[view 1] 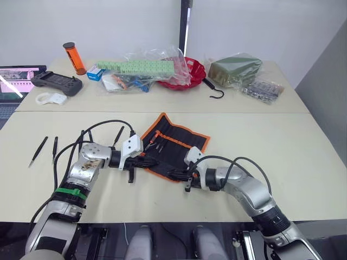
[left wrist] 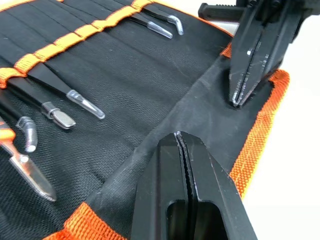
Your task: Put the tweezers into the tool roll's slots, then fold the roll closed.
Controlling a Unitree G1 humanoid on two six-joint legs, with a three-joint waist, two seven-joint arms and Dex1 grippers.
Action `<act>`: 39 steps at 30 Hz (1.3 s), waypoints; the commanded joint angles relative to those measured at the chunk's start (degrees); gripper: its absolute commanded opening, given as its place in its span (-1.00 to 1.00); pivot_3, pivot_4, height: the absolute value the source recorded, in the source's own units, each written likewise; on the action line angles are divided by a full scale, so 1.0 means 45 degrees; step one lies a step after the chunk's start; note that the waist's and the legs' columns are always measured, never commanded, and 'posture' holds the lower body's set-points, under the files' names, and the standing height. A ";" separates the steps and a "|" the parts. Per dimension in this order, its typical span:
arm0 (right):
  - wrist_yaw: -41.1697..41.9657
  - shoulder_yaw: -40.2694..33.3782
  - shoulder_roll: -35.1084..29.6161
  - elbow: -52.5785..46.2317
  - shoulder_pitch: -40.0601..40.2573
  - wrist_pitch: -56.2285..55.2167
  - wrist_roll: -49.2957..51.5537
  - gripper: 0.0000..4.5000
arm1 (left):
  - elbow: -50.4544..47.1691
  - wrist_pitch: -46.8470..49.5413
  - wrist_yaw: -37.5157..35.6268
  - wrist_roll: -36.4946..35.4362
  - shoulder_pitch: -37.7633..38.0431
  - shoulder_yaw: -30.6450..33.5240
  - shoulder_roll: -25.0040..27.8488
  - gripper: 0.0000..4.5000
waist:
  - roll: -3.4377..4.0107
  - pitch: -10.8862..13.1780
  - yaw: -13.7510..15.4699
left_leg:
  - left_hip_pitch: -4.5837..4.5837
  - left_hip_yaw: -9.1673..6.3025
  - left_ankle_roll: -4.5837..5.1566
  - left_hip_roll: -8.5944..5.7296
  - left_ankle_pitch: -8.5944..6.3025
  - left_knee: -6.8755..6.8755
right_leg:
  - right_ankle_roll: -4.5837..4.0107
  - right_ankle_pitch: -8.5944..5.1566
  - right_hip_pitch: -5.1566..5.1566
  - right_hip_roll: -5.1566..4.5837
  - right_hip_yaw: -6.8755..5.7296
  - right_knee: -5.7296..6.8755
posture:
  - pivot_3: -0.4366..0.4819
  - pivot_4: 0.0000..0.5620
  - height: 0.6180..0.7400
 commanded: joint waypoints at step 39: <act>0.0790 0.0182 -0.0089 0.1552 0.0363 -0.2492 -0.2599 -1.00 | -0.3753 0.2616 0.6525 0.0890 0.3201 0.0831 -0.1808 -0.99 | 0.0004 -0.0109 0.0214 | 0.0077 0.0006 -0.0003 -0.0005 -0.0003 -0.0031 | 0.0006 -0.0003 0.0090 -0.0012 0.0001 -0.0070 | -0.05 -0.47 1.00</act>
